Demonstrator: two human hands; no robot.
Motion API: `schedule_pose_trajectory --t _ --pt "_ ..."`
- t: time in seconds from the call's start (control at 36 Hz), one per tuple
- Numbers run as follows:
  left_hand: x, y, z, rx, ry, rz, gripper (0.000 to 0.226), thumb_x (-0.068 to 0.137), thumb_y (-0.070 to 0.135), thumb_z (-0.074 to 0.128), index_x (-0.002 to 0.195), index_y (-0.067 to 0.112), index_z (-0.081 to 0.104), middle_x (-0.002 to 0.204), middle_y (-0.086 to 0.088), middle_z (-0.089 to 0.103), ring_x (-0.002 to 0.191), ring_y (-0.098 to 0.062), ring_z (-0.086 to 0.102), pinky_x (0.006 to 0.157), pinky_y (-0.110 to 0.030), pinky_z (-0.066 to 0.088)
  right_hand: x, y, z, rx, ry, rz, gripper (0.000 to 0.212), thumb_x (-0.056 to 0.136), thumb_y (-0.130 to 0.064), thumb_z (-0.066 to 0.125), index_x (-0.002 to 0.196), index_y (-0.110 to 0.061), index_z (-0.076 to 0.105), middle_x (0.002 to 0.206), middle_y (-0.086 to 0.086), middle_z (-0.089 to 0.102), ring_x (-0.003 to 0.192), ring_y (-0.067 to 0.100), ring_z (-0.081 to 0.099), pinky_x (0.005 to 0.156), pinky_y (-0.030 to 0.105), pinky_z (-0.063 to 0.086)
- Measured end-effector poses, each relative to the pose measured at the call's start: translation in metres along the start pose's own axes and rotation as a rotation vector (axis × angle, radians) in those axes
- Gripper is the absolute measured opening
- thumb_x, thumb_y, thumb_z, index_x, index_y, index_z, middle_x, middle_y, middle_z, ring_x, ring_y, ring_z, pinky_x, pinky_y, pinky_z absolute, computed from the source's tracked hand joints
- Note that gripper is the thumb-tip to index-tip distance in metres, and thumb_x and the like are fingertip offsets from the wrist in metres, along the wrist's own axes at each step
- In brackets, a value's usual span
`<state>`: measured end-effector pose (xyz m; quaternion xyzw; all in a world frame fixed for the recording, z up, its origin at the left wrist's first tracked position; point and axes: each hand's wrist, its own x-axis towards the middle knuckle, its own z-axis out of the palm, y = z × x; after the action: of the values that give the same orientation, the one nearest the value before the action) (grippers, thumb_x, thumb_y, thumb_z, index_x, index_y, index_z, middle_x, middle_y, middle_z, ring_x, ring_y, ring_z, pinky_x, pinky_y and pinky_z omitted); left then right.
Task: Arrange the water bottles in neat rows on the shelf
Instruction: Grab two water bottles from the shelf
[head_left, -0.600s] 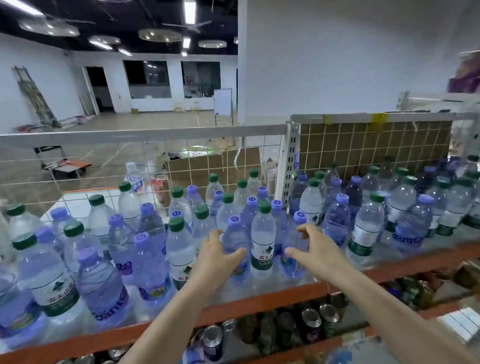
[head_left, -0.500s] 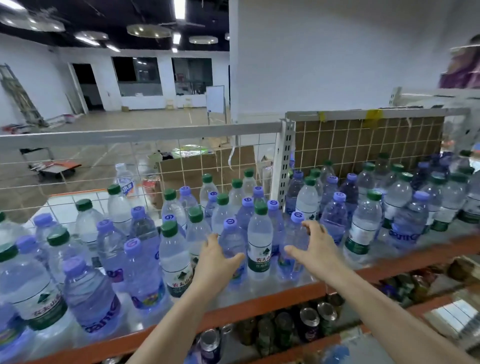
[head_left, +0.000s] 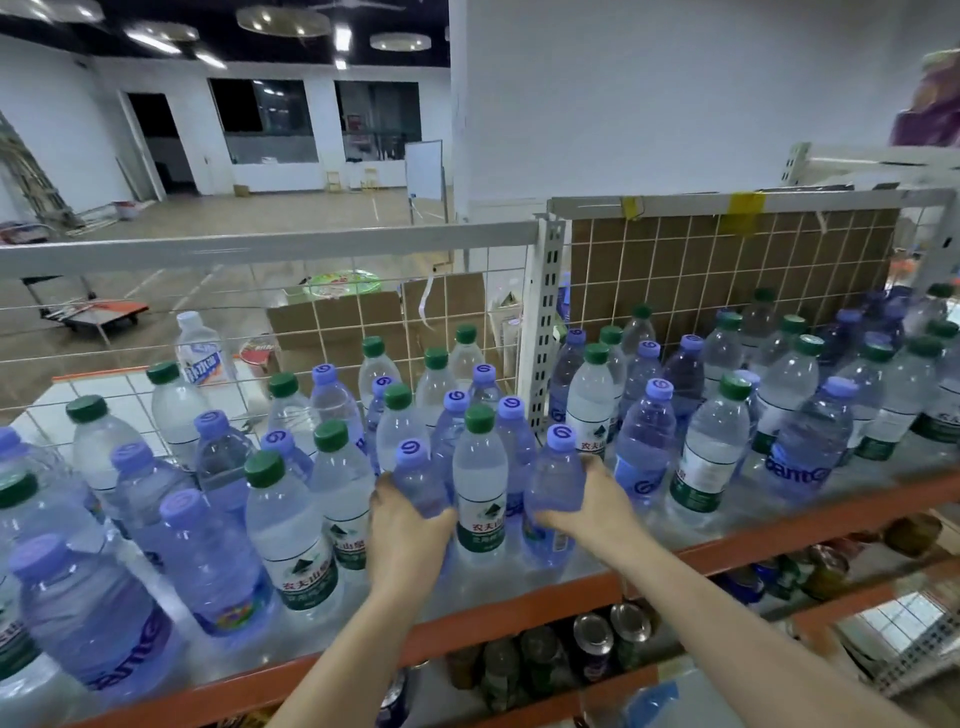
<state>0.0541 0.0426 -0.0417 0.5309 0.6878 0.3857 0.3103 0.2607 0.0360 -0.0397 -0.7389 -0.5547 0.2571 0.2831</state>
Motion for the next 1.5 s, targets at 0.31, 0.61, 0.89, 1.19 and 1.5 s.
schedule_pose_trajectory --t 0.31,0.61,0.89,1.19,1.5 --pt "0.0 -0.003 0.02 0.002 0.178 -0.1 0.073 0.069 0.025 0.078 0.124 0.021 0.03 0.109 -0.012 0.063 0.095 -0.037 0.061 0.076 -0.041 0.049 0.019 0.027 0.01 0.213 -0.085 -0.024 0.085 0.054 -0.03 0.093 0.124 -0.02 0.048 0.117 0.001 0.063 0.109 0.02 0.059 0.094 0.036 0.049" --pt "-0.02 -0.008 0.018 0.082 0.251 -0.058 0.063 0.074 0.034 0.074 0.124 0.023 0.038 0.112 -0.009 0.061 0.084 -0.03 0.055 0.068 -0.035 0.04 0.021 0.03 0.009 0.257 -0.064 -0.094 0.073 0.059 -0.026 0.088 0.121 -0.027 0.05 0.113 -0.003 0.064 0.102 0.019 0.062 0.088 0.036 0.051" --pt "-0.06 0.021 0.009 0.24 0.198 0.091 0.077 0.072 0.044 0.076 0.135 0.019 0.039 0.118 -0.004 0.061 0.092 -0.028 0.06 0.065 -0.029 0.033 -0.003 0.028 -0.015 0.221 0.016 -0.086 0.068 0.072 -0.031 0.082 0.129 -0.025 0.045 0.107 -0.009 0.051 0.101 0.014 0.051 0.092 0.039 0.044" --pt "-0.08 0.08 0.067 0.123 0.026 0.262 0.075 0.075 0.041 0.073 0.135 0.03 0.029 0.099 0.006 0.057 0.089 -0.025 0.059 0.069 -0.029 0.035 -0.031 0.048 -0.078 0.126 0.123 -0.052 0.078 0.076 -0.043 0.078 0.141 -0.026 0.037 0.121 -0.007 0.055 0.119 0.023 0.053 0.082 0.029 0.038" --pt "-0.088 0.124 0.161 0.093 -0.017 0.263 0.057 0.072 0.044 0.074 0.113 0.035 0.035 0.093 0.015 0.052 0.089 -0.024 0.061 0.061 -0.031 0.034 -0.009 0.125 -0.142 0.11 0.161 0.04 0.108 0.058 -0.063 0.069 0.151 -0.03 0.025 0.146 -0.006 0.047 0.13 0.019 0.048 0.1 0.034 0.041"
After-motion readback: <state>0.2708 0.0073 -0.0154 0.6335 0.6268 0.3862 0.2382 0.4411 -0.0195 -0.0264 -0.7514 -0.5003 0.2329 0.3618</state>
